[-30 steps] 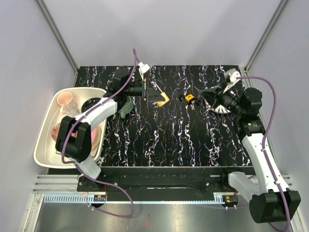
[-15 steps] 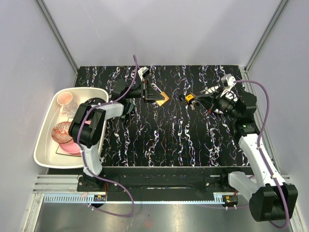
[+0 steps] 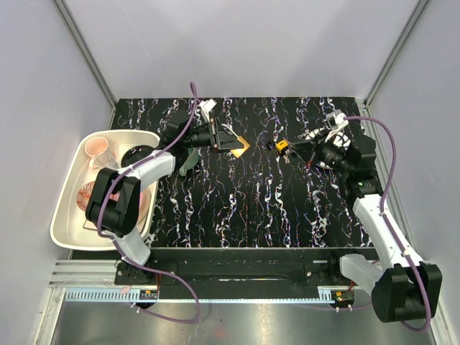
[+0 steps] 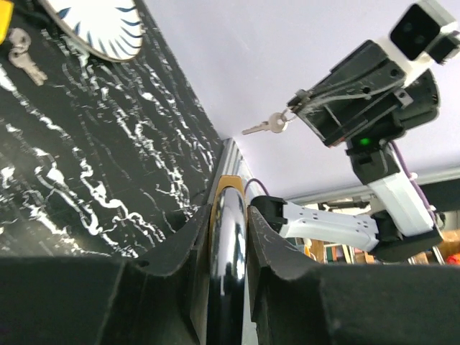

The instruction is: Unlock with the key

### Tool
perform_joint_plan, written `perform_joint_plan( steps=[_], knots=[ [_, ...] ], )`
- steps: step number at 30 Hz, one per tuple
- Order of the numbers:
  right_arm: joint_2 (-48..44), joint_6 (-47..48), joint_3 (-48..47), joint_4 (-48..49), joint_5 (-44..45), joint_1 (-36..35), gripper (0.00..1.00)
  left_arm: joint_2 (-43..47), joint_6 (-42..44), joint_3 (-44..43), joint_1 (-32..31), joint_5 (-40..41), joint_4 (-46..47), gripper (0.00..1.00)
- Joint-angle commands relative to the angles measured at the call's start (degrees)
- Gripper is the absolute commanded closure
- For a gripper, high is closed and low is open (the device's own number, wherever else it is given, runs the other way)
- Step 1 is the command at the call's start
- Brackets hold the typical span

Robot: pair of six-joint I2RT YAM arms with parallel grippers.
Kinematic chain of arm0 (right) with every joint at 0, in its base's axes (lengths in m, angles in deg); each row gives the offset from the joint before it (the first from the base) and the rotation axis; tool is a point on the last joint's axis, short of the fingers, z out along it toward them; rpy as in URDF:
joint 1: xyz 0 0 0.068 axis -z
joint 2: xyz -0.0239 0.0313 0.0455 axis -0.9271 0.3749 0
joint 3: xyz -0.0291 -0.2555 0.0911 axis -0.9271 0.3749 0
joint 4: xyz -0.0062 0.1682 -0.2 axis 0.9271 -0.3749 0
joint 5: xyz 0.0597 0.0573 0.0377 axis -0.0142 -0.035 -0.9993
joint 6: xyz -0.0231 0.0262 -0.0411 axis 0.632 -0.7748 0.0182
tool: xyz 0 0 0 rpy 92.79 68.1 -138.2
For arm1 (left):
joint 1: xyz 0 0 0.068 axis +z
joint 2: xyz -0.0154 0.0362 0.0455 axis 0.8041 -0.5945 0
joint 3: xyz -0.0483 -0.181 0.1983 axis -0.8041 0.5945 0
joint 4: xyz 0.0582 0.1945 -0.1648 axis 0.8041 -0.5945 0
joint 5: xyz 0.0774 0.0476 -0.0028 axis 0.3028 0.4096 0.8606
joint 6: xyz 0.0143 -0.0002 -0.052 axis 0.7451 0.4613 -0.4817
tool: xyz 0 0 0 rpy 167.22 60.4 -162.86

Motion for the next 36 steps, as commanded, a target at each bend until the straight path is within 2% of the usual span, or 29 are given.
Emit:
perform_joint_plan(
  steps=[1, 3, 6, 10, 14, 24, 36],
  knots=[
    [1.83, 1.00, -2.55, -1.92, 2.93, -1.59, 1.00, 0.90, 6.56, -3.81, 0.25, 4.40, -7.52, 1.00],
    [2.71, 1.27, -3.51, -3.24, 2.94, -2.38, 1.00, 1.60, 9.37, -4.69, 0.25, 6.32, -11.92, 1.00],
    [4.03, 0.31, -3.43, -1.94, 0.31, -3.09, 1.00, 2.30, 9.65, -4.52, 0.25, 6.25, -12.03, 1.00],
    [4.73, -4.77, -1.24, 3.43, -5.14, -3.53, 1.00, 3.45, 6.40, -1.54, 0.25, 5.46, -3.16, 1.00],
    [6.40, -8.03, -0.97, 5.45, -6.56, -3.62, 1.00, 3.89, 3.51, 1.54, 0.34, 4.76, 5.53, 1.00],
    [11.59, -19.45, 2.02, 14.59, -8.58, -5.29, 1.00, 4.33, 2.36, 2.77, 0.25, 4.84, 9.68, 1.00],
    [15.98, -25.35, 3.52, 21.18, -6.30, -8.36, 1.00, 4.15, 0.60, 4.79, 0.25, 6.68, 14.96, 1.00]
  ],
)
